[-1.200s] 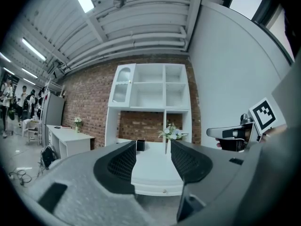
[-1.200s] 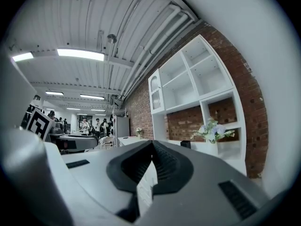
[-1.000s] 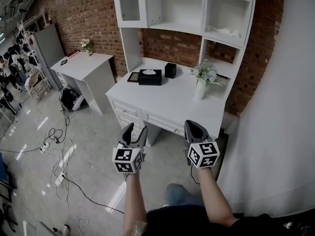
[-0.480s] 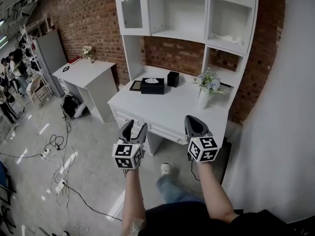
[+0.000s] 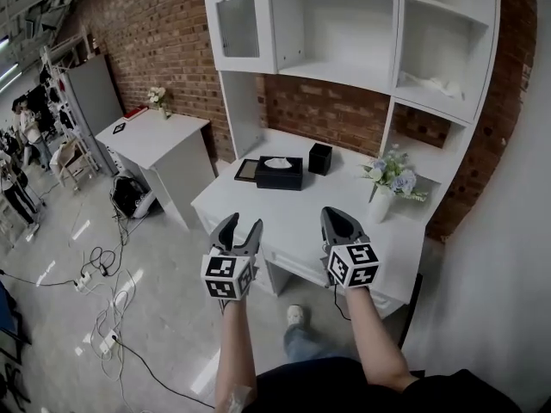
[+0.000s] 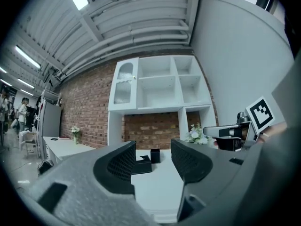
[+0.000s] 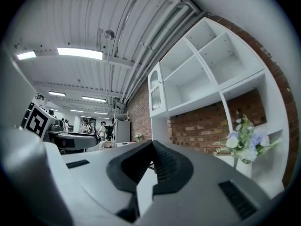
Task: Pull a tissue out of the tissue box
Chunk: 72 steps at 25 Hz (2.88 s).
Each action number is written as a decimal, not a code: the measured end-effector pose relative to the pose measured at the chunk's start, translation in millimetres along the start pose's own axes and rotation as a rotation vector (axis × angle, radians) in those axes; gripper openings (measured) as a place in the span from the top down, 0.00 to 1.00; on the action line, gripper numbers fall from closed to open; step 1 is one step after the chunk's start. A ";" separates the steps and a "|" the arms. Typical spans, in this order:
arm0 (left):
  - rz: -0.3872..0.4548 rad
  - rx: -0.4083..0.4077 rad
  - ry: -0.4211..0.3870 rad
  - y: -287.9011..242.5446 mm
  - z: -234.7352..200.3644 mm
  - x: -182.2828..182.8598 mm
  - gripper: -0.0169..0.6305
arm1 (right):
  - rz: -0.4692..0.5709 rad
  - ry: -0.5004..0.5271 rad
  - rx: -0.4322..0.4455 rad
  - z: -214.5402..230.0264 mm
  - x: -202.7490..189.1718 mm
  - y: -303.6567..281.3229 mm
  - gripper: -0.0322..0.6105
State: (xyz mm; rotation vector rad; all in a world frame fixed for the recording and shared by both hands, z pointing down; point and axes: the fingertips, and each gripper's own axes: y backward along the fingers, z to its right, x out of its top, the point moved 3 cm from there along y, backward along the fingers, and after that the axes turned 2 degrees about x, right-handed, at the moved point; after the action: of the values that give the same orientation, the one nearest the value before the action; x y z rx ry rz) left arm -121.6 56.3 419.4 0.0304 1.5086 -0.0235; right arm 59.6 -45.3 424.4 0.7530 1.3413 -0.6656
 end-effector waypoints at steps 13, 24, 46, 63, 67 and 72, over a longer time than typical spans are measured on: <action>-0.134 0.018 0.051 -225.9 -109.3 -53.9 0.66 | -0.123 -0.059 0.021 101.9 -53.6 -228.0 0.95; -0.181 -0.003 0.013 -323.4 -137.9 -80.4 0.66 | -0.191 -0.136 0.006 147.8 -96.9 -313.1 0.95; -0.258 -0.195 -0.076 -405.7 -166.2 -102.7 0.66 | -0.233 -0.108 -0.087 167.2 -102.8 -352.7 0.95; -0.607 -0.702 -0.525 -479.0 -141.1 -151.0 0.68 | -0.300 -0.077 -0.150 184.3 -113.0 -334.7 0.95; -0.735 -0.783 -0.598 -482.0 -134.4 -183.0 0.68 | -0.314 -0.080 -0.161 190.2 -116.5 -329.9 0.95; -0.837 -0.821 -0.638 -483.7 -133.0 -209.6 0.68 | -0.329 -0.082 -0.169 193.9 -121.4 -327.7 0.95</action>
State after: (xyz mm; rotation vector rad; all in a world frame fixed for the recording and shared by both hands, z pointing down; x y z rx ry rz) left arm -284.0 -423.1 617.7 -1.1585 0.7177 -0.0751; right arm -98.3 -397.8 527.1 0.3671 1.4395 -0.8207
